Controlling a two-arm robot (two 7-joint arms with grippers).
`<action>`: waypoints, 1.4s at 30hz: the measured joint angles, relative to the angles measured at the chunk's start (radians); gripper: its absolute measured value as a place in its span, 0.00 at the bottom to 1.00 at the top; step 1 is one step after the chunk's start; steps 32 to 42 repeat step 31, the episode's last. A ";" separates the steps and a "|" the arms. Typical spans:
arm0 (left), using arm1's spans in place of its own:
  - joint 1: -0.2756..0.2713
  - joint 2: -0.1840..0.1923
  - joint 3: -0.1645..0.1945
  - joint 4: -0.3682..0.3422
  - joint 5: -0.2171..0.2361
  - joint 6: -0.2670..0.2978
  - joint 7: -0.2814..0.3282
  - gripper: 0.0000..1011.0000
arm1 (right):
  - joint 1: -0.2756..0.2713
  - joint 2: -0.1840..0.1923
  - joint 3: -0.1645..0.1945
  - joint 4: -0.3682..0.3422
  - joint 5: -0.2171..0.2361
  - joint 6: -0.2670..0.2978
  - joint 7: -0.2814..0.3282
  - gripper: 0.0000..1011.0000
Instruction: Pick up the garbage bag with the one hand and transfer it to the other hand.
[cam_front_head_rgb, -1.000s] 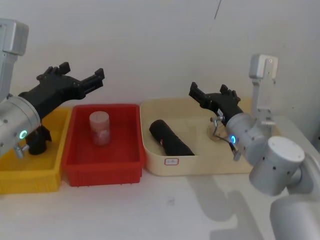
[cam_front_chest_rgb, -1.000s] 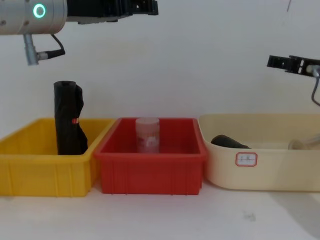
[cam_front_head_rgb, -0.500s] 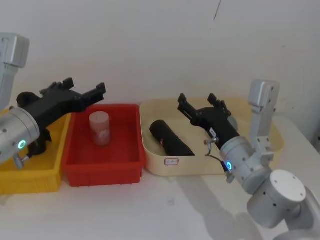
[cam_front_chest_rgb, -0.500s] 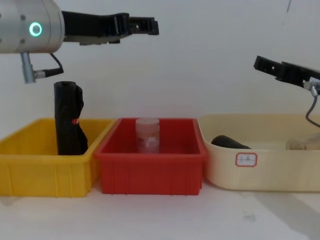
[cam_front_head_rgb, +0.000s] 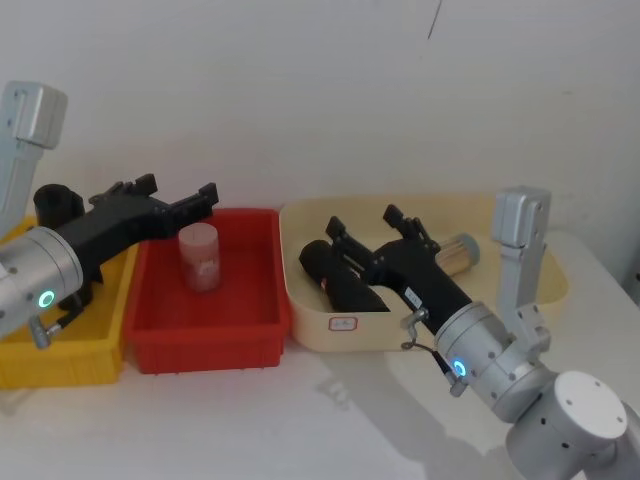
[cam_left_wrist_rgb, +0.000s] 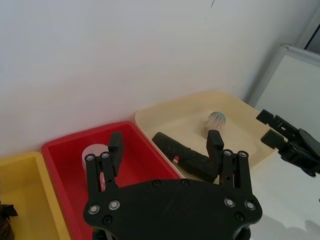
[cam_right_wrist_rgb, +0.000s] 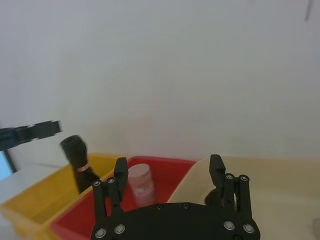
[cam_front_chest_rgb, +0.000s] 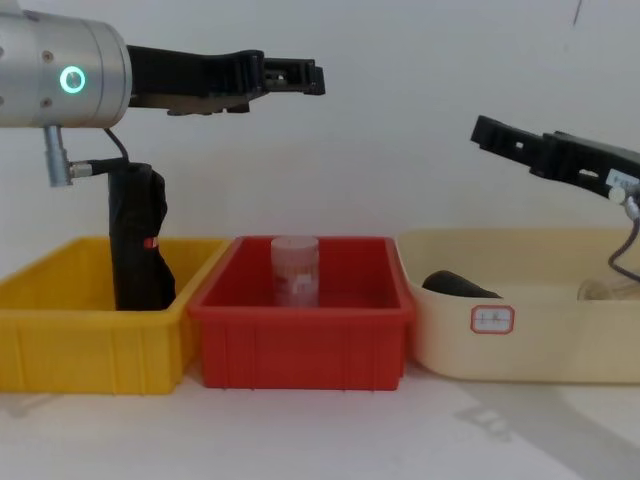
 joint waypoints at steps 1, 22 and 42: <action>0.000 0.000 0.000 0.001 -0.001 0.001 -0.001 0.99 | -0.005 0.005 -0.004 -0.004 0.003 -0.002 0.011 0.99; -0.002 0.003 0.003 0.008 -0.010 0.008 -0.010 0.99 | -0.035 0.040 -0.031 -0.032 0.025 -0.010 0.076 0.99; -0.002 0.003 0.004 0.009 -0.011 0.009 -0.011 0.99 | -0.038 0.044 -0.034 -0.035 0.027 -0.010 0.084 0.99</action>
